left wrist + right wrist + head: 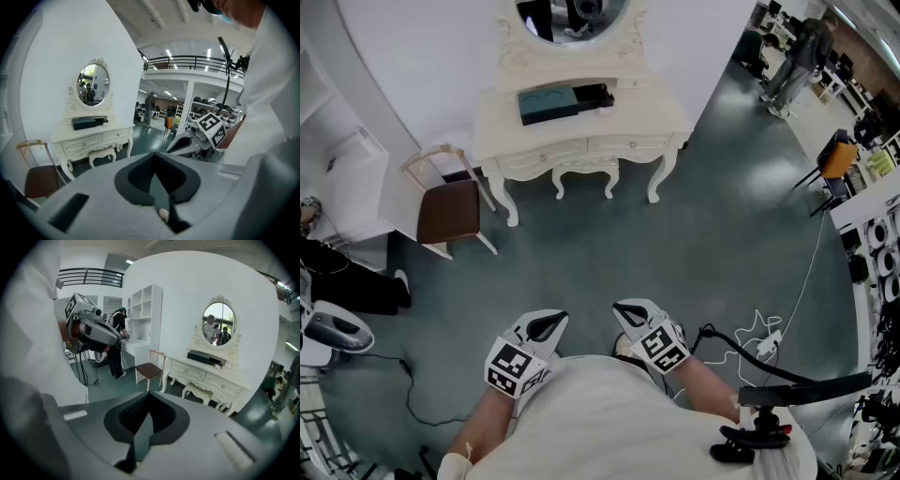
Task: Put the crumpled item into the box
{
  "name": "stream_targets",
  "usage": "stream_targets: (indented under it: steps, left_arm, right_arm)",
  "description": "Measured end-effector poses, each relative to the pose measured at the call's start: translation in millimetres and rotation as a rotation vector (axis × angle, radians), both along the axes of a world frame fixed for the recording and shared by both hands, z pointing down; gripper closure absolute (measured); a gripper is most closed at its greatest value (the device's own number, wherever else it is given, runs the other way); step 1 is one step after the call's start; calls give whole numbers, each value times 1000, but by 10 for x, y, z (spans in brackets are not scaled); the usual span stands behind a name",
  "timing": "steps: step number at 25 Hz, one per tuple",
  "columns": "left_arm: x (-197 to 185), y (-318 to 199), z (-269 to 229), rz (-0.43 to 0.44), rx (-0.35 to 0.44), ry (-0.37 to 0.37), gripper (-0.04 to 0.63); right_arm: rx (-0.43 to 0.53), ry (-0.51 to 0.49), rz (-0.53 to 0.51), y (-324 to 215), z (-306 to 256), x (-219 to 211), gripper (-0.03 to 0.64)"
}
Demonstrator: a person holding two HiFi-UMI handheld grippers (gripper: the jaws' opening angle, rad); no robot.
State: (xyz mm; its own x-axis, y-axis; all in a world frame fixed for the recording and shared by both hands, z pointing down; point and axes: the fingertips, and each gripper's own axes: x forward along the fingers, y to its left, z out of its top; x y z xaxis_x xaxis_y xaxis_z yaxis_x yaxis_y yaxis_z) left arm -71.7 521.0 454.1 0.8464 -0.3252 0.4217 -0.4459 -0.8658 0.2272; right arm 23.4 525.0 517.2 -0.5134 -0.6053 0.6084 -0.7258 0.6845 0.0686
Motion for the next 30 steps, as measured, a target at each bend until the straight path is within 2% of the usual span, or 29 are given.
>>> stream_targets:
  steps: [7,13,17,21,23,25,30]
  left_arm:
    - [-1083,-21,111,7,0,16,594]
    - [-1558,-30,169,44,-14,26,594]
    - [-1610,-123,201,57,-24,44,594]
    - [-1460,-290,171,69,-20,70,594]
    - [-1374,-457,158,75,-16,70,594]
    - [-1297,-700,173,73,-19,55,594]
    - [-1023,-1431,68,56,-15,10,594]
  right_arm:
    - [4,3,36,-22,75,-1017,617]
    - [-12,14,79,38,58,-1456,617]
    - [-18,19,118,23,39,-1477,617]
    - [-5,18,157,-174,59,-1326,615]
    - [5,7,162,-389,68,-1257,614]
    - [3,-9,159,-678,101,-1185,574]
    - [17,-35,125,-1544,64,-930,575]
